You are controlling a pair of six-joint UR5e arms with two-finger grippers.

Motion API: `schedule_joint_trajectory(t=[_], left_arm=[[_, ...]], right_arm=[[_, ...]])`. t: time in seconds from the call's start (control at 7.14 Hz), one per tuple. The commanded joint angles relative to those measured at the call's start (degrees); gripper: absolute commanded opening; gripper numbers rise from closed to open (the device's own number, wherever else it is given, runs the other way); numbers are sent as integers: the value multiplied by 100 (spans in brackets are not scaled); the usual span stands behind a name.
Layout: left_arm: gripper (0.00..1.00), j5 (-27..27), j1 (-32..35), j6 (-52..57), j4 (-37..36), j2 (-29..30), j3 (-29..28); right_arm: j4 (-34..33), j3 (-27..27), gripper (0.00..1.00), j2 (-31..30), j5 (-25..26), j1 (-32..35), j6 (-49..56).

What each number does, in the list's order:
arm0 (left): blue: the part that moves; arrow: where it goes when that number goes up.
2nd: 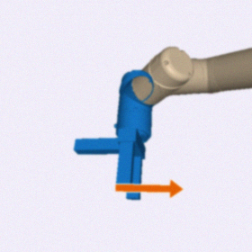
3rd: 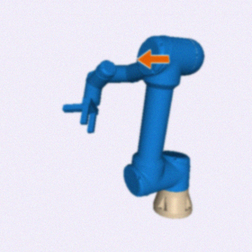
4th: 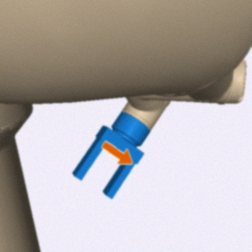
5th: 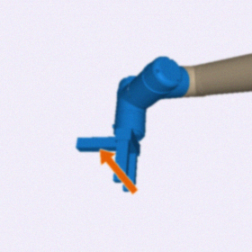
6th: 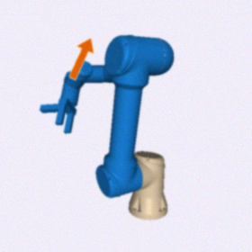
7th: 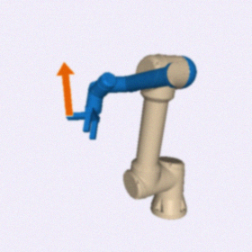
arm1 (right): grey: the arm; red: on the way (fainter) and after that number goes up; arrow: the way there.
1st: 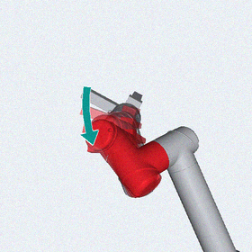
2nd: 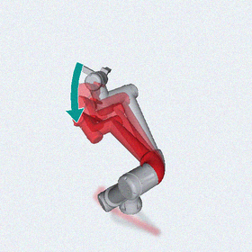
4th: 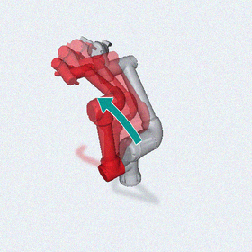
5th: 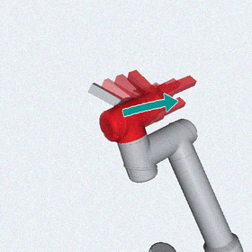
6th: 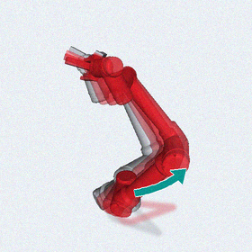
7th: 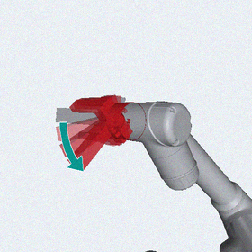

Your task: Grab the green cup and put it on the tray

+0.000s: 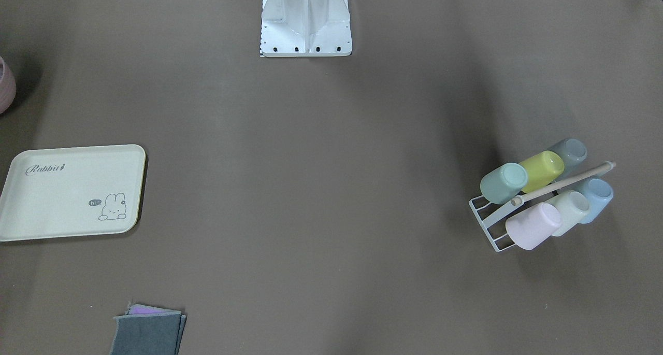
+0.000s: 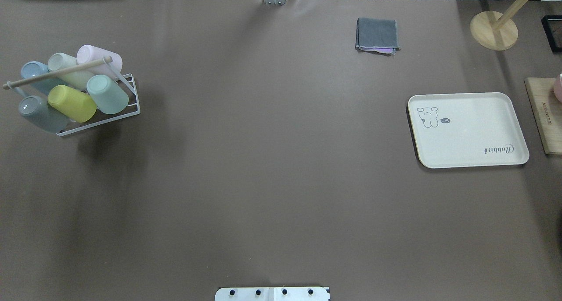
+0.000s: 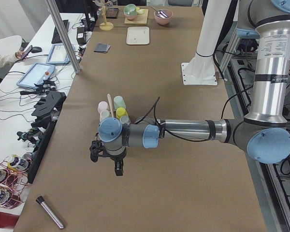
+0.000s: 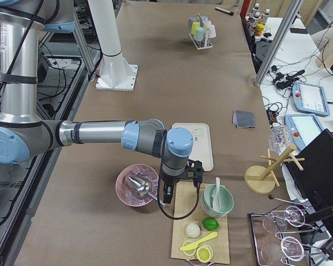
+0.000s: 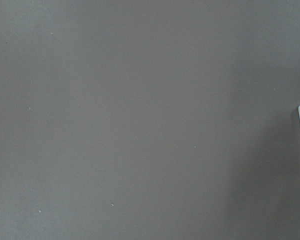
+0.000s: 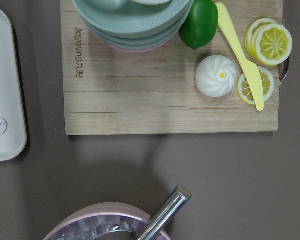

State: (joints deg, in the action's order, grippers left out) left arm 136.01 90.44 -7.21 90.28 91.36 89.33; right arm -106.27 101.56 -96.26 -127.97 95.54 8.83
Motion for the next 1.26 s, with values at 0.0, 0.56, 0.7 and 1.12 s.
schedule_joint_trajectory(t=[0.0,0.56,0.7,1.12], left_arm=[[98,22,0,0,-2,-4,-4],[98,30,0,0,-10,-4,-21],[98,22,0,0,-10,-4,-13],[98,4,0,0,-10,5,-21]], right_arm=[[1,30,100,-50,-9,0,4],[0,136,100,2,-535,-322,-162],[18,214,100,89,-519,-812,-432],[1017,-38,99,222,-448,-1755,-1688]])
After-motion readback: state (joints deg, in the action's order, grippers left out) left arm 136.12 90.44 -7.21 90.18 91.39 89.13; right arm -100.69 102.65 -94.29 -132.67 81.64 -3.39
